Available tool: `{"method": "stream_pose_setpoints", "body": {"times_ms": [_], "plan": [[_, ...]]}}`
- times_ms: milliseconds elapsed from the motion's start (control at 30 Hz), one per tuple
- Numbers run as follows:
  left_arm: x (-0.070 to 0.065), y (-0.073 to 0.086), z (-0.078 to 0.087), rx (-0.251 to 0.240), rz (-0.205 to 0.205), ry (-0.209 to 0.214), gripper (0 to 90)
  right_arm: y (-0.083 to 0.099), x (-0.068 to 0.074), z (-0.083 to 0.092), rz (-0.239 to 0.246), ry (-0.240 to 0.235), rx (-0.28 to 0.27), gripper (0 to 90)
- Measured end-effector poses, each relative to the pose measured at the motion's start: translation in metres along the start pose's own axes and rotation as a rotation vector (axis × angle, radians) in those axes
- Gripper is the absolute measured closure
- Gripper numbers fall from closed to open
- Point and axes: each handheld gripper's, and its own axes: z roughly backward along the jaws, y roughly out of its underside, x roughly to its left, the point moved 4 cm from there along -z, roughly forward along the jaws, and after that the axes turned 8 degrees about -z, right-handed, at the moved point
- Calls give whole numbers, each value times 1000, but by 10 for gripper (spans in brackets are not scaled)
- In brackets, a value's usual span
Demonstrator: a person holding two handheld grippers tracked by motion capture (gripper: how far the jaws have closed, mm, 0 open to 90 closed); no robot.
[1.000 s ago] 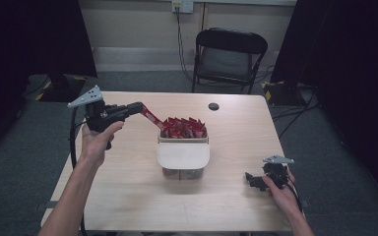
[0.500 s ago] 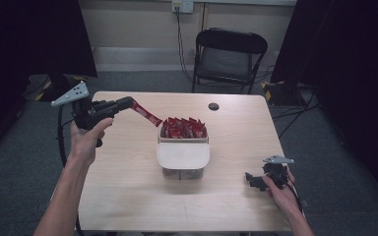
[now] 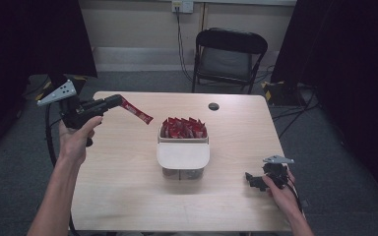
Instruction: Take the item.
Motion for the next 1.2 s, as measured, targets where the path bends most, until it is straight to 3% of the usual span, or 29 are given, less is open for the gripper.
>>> {"method": "stream_pose_setpoints", "body": {"times_ms": [267,333,733,867,1033,1067,1200], "plan": [[10,7,8,38,4,-49,886,0,0,0,0,0,-1,0],[12,9,9,37,10,-45,886,0,0,0,-1,0,-1,0],[41,42,20,121,58,-142,887,0,0,0,-1,0,-1,0],[44,49,18,141,49,-154,887,0,0,0,-1,0,-1,0],[50,61,13,156,79,-150,887,0,0,0,-1,0,-1,0],[53,66,11,158,100,-145,887,0,0,0,0,0,-1,0],[55,74,4,188,96,-148,887,0,0,0,-1,0,-1,0]]}}
